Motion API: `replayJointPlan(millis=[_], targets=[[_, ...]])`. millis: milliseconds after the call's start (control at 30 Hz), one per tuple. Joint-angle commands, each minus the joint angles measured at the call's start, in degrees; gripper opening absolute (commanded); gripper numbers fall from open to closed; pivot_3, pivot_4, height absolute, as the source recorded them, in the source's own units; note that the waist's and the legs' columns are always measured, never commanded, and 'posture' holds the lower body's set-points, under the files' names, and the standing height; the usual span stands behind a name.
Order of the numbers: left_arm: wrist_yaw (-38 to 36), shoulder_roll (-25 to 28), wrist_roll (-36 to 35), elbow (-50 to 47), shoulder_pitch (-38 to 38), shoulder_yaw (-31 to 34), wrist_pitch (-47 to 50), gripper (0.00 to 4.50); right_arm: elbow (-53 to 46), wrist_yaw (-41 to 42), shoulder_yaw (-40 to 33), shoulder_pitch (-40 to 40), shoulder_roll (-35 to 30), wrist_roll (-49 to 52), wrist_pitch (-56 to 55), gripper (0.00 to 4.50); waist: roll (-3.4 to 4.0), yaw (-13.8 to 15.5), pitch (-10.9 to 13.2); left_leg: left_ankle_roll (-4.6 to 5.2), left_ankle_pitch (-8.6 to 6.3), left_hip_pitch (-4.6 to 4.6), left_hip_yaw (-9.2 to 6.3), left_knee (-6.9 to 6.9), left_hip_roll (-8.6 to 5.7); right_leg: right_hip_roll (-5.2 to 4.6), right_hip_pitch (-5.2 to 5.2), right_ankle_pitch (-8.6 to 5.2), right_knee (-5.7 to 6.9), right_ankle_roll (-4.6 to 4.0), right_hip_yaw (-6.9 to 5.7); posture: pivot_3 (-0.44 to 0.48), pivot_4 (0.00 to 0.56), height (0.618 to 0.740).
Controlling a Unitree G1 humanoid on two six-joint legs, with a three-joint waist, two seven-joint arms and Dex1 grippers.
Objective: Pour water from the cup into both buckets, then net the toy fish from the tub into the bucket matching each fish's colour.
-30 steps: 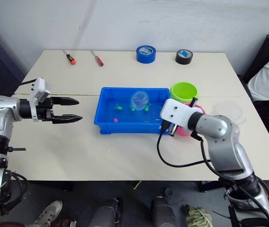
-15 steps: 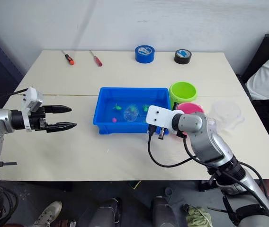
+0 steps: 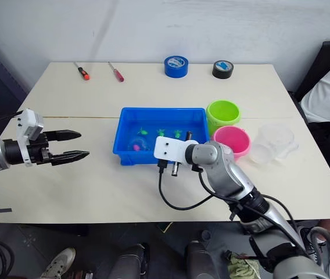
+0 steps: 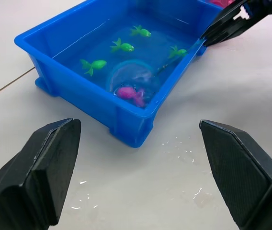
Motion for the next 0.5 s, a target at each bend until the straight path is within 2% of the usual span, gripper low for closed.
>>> replayJointPlan(millis=[33,267,500], targets=[[0.39,1.4,-1.72,-2.01,0.39,2.78,0.13,4.31,-0.82,1.38,-4.13,-0.85,1.46,5.15,6.38,0.0,0.0,0.03,0.0,0.0,0.0,0.0,0.0,0.0,0.0,0.0,0.0,0.0,-0.01,0.0,0.0,0.0,0.15,0.734],[-0.37,2.22,-4.0,-3.41,1.19,4.77,0.28,4.31,-1.8,3.68,-11.82,-4.05,-1.68,13.02,15.44,0.0,0.0,0.15,0.0,0.0,0.0,-0.01,0.0,-0.06,0.0,-0.05,-0.01,0.0,-0.11,-0.02,0.0,0.0,0.15,0.734],[-0.97,4.18,-5.87,-5.65,2.99,6.55,1.06,4.31,-2.52,4.3,-13.84,-4.32,-7.23,17.24,17.41,0.0,0.0,0.13,0.0,0.0,0.0,-0.01,0.02,-0.36,0.01,-0.42,-0.04,0.03,-0.41,-0.06,-0.04,0.0,0.15,0.734]])
